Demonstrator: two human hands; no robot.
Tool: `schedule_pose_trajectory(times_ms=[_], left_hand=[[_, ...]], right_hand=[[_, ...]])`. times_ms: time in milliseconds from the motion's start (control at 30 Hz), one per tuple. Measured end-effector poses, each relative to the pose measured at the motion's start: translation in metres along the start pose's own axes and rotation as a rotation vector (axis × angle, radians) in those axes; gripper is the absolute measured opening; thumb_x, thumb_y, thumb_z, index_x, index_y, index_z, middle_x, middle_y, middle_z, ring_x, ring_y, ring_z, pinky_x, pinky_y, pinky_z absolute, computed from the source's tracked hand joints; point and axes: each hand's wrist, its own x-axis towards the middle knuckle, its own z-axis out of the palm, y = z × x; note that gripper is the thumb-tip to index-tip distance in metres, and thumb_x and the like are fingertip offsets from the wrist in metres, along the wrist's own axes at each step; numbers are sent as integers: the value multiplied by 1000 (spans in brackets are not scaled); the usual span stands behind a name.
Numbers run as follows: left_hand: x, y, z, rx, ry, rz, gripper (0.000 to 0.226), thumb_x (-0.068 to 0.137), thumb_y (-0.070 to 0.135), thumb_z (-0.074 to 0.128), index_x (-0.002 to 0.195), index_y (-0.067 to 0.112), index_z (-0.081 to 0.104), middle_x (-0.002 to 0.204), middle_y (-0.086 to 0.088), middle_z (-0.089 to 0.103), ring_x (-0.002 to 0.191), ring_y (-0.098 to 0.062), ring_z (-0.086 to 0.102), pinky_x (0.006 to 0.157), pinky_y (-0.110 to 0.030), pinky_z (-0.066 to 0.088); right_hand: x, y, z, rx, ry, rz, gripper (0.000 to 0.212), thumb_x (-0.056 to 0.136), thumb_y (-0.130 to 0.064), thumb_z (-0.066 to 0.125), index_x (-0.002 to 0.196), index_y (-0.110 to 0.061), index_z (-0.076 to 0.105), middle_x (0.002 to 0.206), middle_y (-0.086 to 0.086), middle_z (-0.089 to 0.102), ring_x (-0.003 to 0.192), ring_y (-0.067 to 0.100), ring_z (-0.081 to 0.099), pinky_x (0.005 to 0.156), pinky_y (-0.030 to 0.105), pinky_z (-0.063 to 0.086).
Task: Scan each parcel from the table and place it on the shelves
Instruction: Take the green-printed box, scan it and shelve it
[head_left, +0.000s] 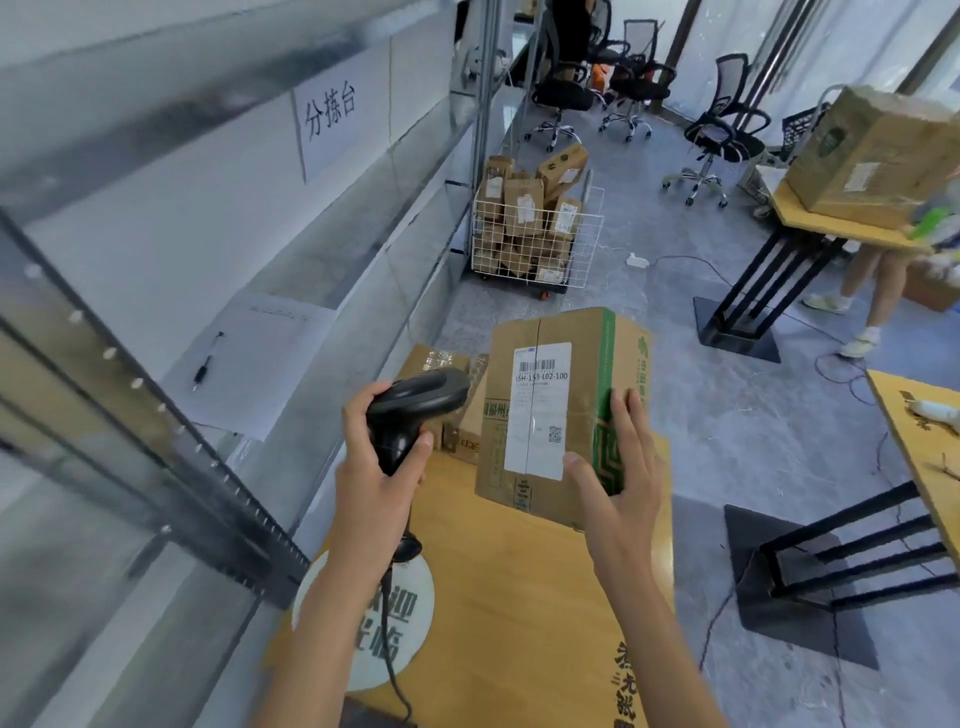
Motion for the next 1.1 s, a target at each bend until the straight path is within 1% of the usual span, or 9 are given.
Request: schedule_pose_trajectory(times_ms=[133,300,433,533,600,700,833,967,1100], left_hand=[[-40,1,-21,56,153,-21,63,96,15,68,120,65,39,98,32,63,67,-11,70,64,-19,57],[-114,-1,-45,22,378,-96,59,96,12,69,126,56,43,105,35,63,78,-19,75,78,-42,60],[-188,8,-63,82,549,-100,63,94,10,70,129,55,43,112,35,61,92,-6,71,79,-24,58],[-240,18,-76,90,672,-158,65,93,8,72,128,54,43,111,35,60,100,-5,67,86,-45,60],[-272,26,-87,117,751,-164,65,92,6,72,131,49,43,114,33,60,106,-6,65,90,-48,59],[-311,36,-106,116,892,-145,63,93,4,70,130,48,45,112,29,63,94,-6,70,86,-38,62],[-347,40,-133,41,1033,-151,63,94,4,69,124,54,46,109,28,66,94,-24,75,79,-31,62],[-374,46,-157,89,1111,-130,65,94,4,68,120,58,45,106,40,60,100,5,66,70,-16,58],[-410,45,-197,87,1210,-134,61,95,7,69,122,55,43,102,40,61,92,3,68,71,-22,60]], right_hand=[[-17,-10,4,117,-130,-32,75,78,-39,62,148,-51,37,158,-32,28,145,-2,26,117,55,33],[-60,-19,2,297,-339,-29,74,78,-40,64,149,-47,40,157,-33,29,149,-2,24,117,57,32],[-104,-26,-6,379,-526,-31,74,79,-39,64,150,-47,41,155,-37,29,147,-7,23,118,54,33],[-133,-29,-11,427,-674,-14,72,81,-36,64,148,-51,41,155,-38,29,145,-9,25,117,51,37],[-153,-35,-10,471,-767,-4,71,83,-31,64,147,-52,42,156,-35,31,146,-6,27,116,52,37],[-185,-54,-3,541,-883,29,71,79,-36,66,146,-50,45,155,-28,37,145,1,35,115,53,39],[-230,-78,6,613,-1056,130,71,69,-47,68,137,-59,50,151,-15,50,138,15,48,108,55,46],[-271,-95,18,627,-1158,126,77,69,-46,70,143,-51,48,153,-13,48,141,16,45,110,56,43],[-321,-118,42,634,-1257,166,72,75,-31,69,142,-49,50,152,-11,50,137,17,50,106,53,49]])
